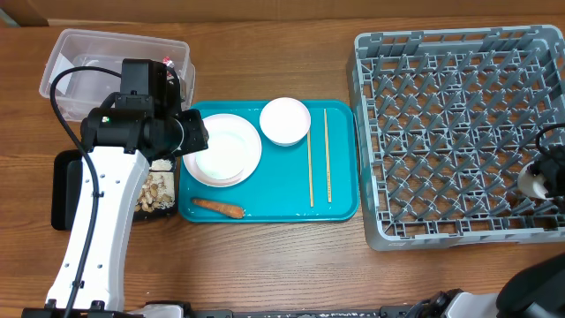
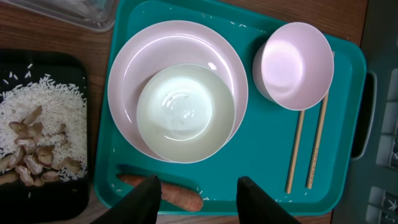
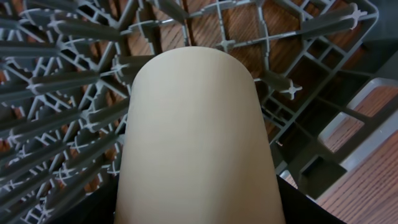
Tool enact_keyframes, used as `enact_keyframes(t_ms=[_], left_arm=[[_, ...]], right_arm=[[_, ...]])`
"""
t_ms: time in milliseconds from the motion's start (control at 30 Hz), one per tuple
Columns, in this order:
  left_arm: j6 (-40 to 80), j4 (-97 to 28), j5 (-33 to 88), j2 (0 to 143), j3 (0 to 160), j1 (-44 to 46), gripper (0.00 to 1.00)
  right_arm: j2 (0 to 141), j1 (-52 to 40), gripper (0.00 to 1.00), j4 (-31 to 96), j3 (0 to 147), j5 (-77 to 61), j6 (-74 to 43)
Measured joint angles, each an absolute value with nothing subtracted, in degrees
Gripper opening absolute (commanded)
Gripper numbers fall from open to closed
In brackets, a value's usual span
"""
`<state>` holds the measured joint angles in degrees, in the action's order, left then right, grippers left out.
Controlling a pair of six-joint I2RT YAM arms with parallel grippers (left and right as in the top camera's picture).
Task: Sort waste into correct bins and load items into the dishwasher
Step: 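Place the white cup into the dish rack with the right gripper, then move the right gripper back toward the teal tray's pink bowl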
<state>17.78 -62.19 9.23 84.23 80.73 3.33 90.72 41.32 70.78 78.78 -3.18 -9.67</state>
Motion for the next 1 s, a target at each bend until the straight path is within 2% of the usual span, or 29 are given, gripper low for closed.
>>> enact_keyframes(t_ms=[33,67,167,233,767,900,1000], left_arm=[[17.78,-62.22,9.15,84.23,80.73,3.33,0.43],[17.76,-62.22,9.15,84.23,80.73,3.33,0.43],[17.78,-62.22,9.15,84.23,80.73,3.33,0.43],[17.76,-62.22,9.15,84.23,80.73,3.33,0.43],[17.76,-62.19,9.15,84.23,80.73,3.33,0.45],[17.76,-60.62,9.19,84.23,80.73,3.33,0.48],[17.76,-57.93,9.43,84.23,80.73,3.55,0.53]], right_arm=[[90.94,41.36,0.67,70.81,78.78,-3.09,-9.8],[91.0,41.36,0.68,70.72,78.78,-3.03,-9.87],[91.0,41.39,0.88,70.76,78.78,-2.98,-10.17],[91.0,41.36,0.94,70.76,78.78,-3.36,-10.39],[91.02,41.36,0.95,70.76,78.78,-7.99,-10.48],[91.02,41.34,0.86,70.72,78.78,-13.34,-9.85],[91.02,40.75,0.85,70.48,78.78,-20.47,-7.22]])
